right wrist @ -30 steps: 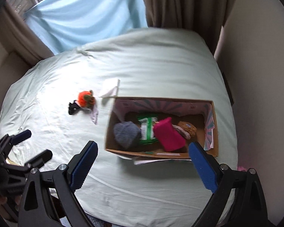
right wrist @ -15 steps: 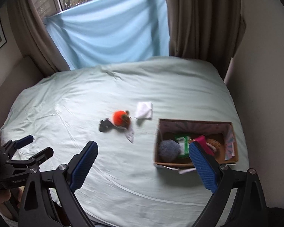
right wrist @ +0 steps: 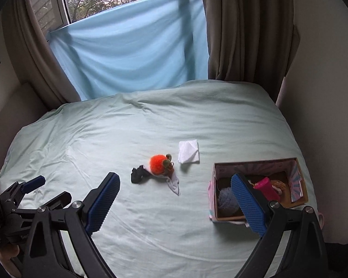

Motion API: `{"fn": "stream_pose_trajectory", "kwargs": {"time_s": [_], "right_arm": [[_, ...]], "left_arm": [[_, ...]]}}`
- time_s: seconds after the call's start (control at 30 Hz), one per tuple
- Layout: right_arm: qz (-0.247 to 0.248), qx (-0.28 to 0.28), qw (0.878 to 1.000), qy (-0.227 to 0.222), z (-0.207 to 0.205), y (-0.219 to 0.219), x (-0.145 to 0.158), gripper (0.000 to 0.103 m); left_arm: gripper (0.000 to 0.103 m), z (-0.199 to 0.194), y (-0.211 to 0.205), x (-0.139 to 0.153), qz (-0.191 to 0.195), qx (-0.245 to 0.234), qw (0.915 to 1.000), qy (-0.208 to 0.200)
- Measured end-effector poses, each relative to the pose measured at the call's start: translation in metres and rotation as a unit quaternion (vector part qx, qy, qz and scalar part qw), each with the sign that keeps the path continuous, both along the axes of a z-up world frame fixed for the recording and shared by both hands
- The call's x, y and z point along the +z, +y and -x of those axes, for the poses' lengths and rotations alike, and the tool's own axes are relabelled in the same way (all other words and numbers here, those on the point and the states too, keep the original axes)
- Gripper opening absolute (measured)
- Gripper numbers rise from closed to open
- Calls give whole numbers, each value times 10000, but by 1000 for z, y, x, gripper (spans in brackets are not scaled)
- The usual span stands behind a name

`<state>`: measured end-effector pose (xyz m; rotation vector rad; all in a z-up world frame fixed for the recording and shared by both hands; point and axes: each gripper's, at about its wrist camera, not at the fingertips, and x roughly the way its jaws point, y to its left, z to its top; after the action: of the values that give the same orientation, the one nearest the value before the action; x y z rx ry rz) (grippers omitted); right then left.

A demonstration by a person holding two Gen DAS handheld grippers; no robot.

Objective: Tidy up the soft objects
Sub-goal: 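Lift both tools away from the box toward the remaining items, then grasp the orange pompom with left tool while right tool grasps the white mesh cloth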

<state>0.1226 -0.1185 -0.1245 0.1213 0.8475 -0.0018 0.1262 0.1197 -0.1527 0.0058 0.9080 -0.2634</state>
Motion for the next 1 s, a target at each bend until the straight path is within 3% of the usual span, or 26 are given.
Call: {"fn": "stream_pose_trajectory", "kwargs": {"time_s": [0.23,0.43,0.7,1.0], "right_arm": [[19,-100,9999,22,-61,-8,-19,96],[5,-92,9998,164,-123,-21,-59,96],[-29,-83,9988,475,-198,-31,-144,96],[-270,-192,9936,1084,-247,-34,-247,96]], "left_arm": [[97,-58,-21,-28,115,-94,9998,113],[97,-110,-52,-76,13,-115,9996,262],[97,-164,-90,-159,17,-241,9986,477],[97,-203,-118,-248,-150,-339,9970,681]]}}
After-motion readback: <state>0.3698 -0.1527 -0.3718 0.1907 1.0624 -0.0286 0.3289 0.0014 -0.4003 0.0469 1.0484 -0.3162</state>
